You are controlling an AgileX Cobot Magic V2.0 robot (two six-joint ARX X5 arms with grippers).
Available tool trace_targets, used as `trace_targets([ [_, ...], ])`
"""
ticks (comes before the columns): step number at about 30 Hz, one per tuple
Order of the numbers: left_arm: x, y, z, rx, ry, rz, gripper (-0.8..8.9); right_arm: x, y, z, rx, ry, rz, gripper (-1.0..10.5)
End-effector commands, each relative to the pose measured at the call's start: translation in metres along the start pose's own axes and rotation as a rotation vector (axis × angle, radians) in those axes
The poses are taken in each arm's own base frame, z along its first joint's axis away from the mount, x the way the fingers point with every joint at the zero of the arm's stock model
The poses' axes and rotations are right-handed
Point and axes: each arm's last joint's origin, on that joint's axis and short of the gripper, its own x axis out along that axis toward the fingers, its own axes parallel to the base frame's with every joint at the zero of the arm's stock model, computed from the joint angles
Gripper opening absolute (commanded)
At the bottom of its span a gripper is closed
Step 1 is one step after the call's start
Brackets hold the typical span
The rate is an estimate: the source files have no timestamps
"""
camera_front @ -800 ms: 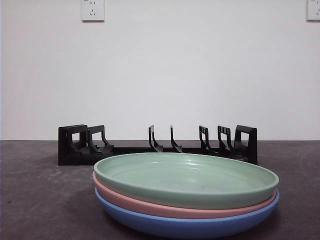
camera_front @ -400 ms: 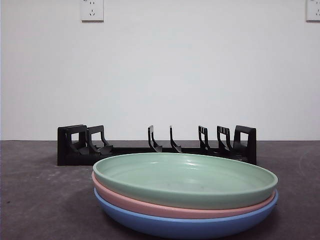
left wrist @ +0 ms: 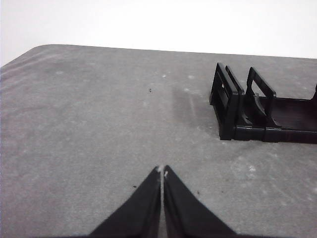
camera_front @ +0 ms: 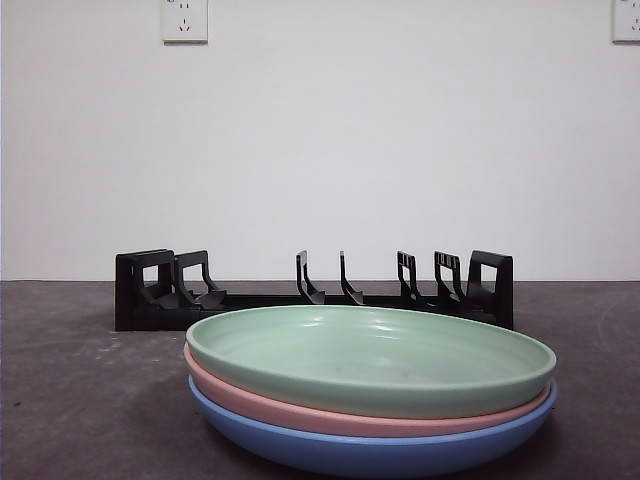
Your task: Place the plate
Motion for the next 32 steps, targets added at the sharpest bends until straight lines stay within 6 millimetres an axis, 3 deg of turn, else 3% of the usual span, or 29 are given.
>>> trace_targets([
  [1,0.002,0.001,-0.007,0.001,0.024,0.006,0.06,0.015,-0.009,-0.019,-0.186,-0.038,-0.003,0.2],
  [8,0.002,0.001,-0.007,0.001,0.023,0.006,0.06,0.040,-0.034,-0.064,-0.237,-0.024,-0.001,0.2],
  [17,0.002,0.001,-0.007,0.001,0.023,0.006,0.06,0.057,-0.052,-0.096,-0.223,-0.039,-0.038,0.2],
  [24,0.002,0.001,-0.007,0.001,0.022,0.006,0.06,0.058,-0.055,-0.095,-0.233,-0.069,-0.157,0.2],
  [32,0.002,0.001,-0.007,0.001,0.022,0.006,0.06,0.058,-0.056,-0.095,-0.234,-0.078,-0.164,0.2],
])
